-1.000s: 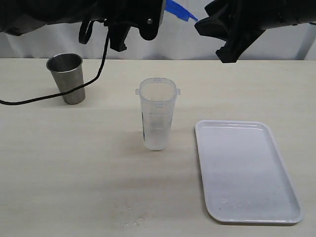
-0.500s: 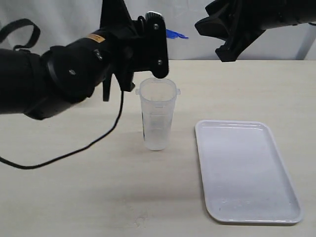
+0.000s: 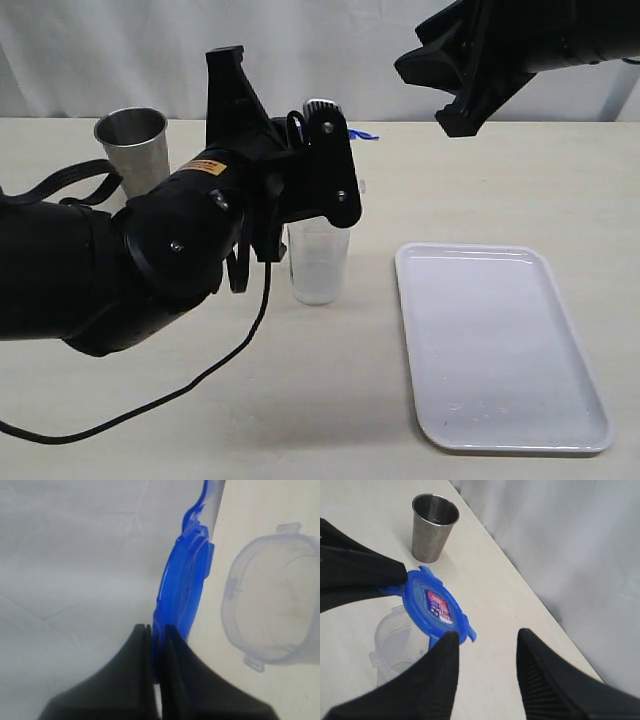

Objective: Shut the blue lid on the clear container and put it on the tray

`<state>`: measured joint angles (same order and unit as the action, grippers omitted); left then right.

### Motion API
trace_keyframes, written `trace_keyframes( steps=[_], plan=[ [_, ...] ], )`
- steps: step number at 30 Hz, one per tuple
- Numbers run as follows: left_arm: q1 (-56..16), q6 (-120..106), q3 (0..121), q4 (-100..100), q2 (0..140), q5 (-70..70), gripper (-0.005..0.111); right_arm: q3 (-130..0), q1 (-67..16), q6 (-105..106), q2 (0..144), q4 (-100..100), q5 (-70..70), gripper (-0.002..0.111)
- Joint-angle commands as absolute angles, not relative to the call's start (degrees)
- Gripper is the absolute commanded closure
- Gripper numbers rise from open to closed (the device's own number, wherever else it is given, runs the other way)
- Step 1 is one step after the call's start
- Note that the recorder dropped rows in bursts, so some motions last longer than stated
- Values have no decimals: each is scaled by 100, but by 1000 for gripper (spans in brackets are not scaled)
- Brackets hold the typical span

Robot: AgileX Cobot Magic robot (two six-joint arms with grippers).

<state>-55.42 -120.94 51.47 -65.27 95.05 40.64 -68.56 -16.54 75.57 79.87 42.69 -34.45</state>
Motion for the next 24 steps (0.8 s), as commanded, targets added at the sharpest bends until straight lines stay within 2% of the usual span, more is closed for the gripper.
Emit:
trace_keyframes(
  steps=[1,5,10,24],
  plan=[
    [-5572,-12281,5137,-6576,9500,3742,107,-6819,-1614,7451,7966,4252,-3421,71],
    [-5572,-12281,5137,-6659,9500,3783,107,-6819,-1614,7454,7966,4252,-3437,71],
    [-5572,-12281,5137,-6391,9500,4914,107,-6819,-1614,7454,7966,4252,-3458,71],
    [-5572,-12281,5137,-7162,9500,3840,107,-6682,-1614,7447,7966,4261,-3549,71]
  ],
)
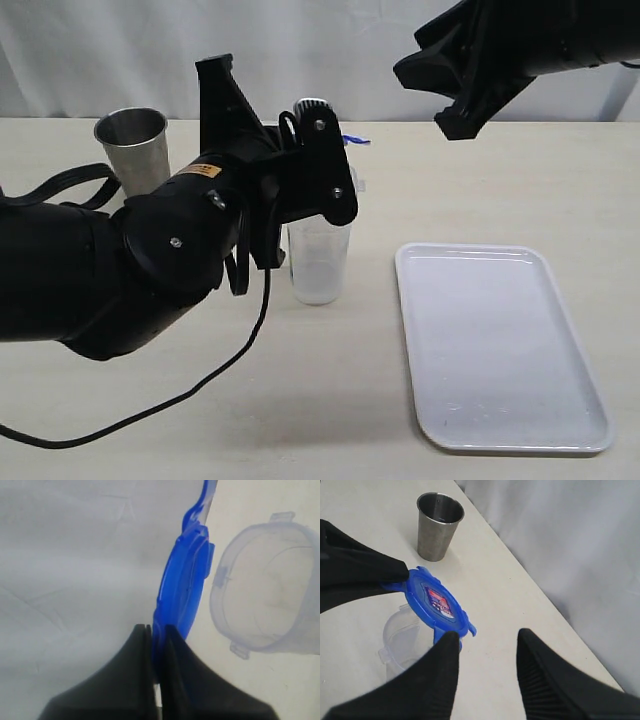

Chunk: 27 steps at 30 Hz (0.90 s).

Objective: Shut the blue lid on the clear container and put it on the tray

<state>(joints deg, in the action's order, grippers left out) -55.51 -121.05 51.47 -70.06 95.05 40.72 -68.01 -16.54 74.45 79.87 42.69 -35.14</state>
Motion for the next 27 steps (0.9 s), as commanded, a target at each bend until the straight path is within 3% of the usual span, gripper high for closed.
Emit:
trace_keyframes(
  steps=[1,16,27],
  plan=[
    [-5572,-12281,5137,-7162,9500,3824,107,-6629,-1614,7467,7966,4261,-3519,71],
    [-5572,-12281,5137,-7288,9500,4079,107,-6483,-1614,7602,8127,4473,-3408,71],
    [-5971,-12281,4737,-7026,9500,4412,107,-6483,-1614,7684,8124,4617,-3461,71]
  ],
)
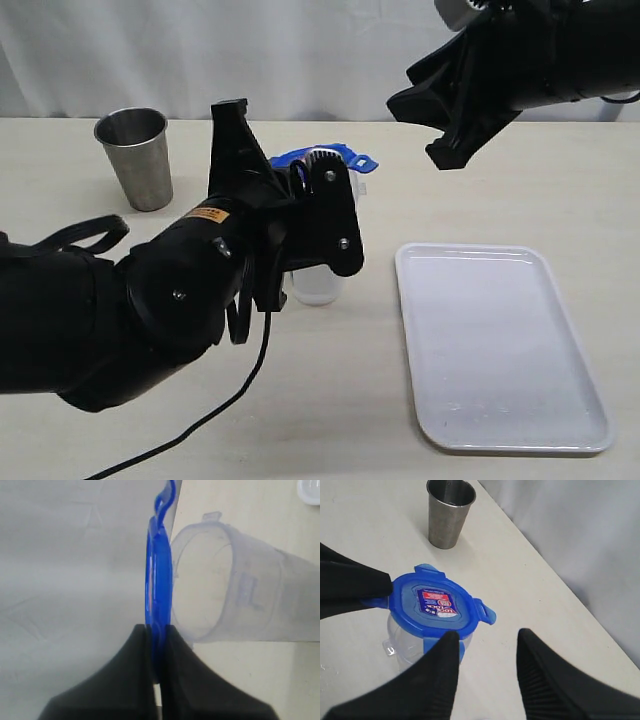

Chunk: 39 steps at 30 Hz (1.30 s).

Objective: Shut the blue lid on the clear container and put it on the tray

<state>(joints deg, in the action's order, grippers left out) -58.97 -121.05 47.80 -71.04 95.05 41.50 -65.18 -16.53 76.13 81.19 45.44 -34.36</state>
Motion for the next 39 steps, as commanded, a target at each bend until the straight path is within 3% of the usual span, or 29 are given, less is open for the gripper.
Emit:
trace_keyframes(
  steps=[1,12,39],
  plan=[
    [-5971,-12281,4737,-7026,9500,4400,107,-6483,-1614,7684,8124,4668,-3474,71],
    [-5971,-12281,4737,-6989,9511,3768,107,-6483,-1614,7709,8124,4810,-3597,71],
    [-5736,-12281,4737,-6917,9669,3808,107,-6419,-1614,7837,8124,4918,-3672,71]
  ],
)
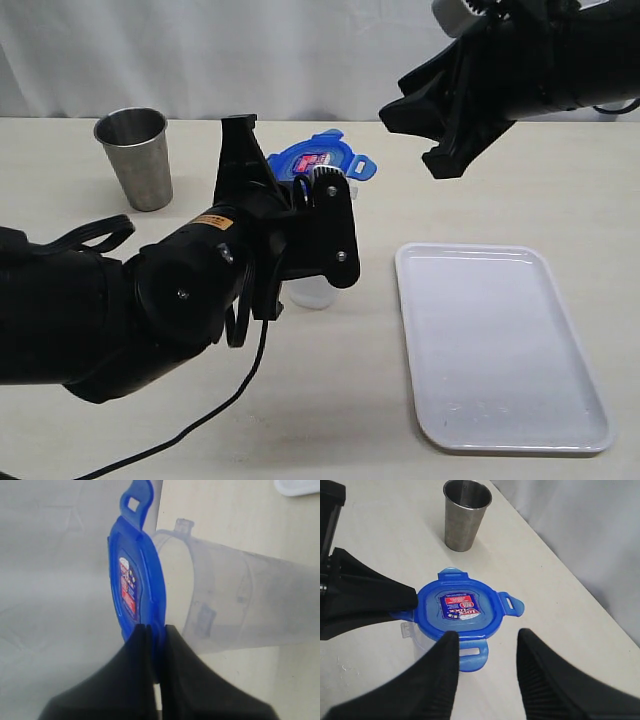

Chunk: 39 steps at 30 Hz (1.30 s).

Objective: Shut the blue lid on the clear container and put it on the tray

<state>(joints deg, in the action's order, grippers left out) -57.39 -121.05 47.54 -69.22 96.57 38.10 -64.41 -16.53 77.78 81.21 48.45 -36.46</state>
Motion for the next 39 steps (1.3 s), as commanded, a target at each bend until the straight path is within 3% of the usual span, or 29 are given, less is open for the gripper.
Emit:
trace_keyframes(
  steps=[1,25,34,39],
  plan=[
    [-5736,-12281,4737,-6925,9669,3808,107,-6419,-1614,7837,8124,4918,-3672,71],
    [-5841,-12281,4737,-7054,9669,3864,106,-6419,-1614,7837,8882,5608,-3592,71],
    [-5841,-12281,4737,-7029,9669,3984,70,-6419,-1614,7874,8929,5608,-3587,71],
    [-5841,-12281,4737,-7029,9669,3938,59,-6419,-1614,7887,8929,5608,-3587,71]
  ],
)
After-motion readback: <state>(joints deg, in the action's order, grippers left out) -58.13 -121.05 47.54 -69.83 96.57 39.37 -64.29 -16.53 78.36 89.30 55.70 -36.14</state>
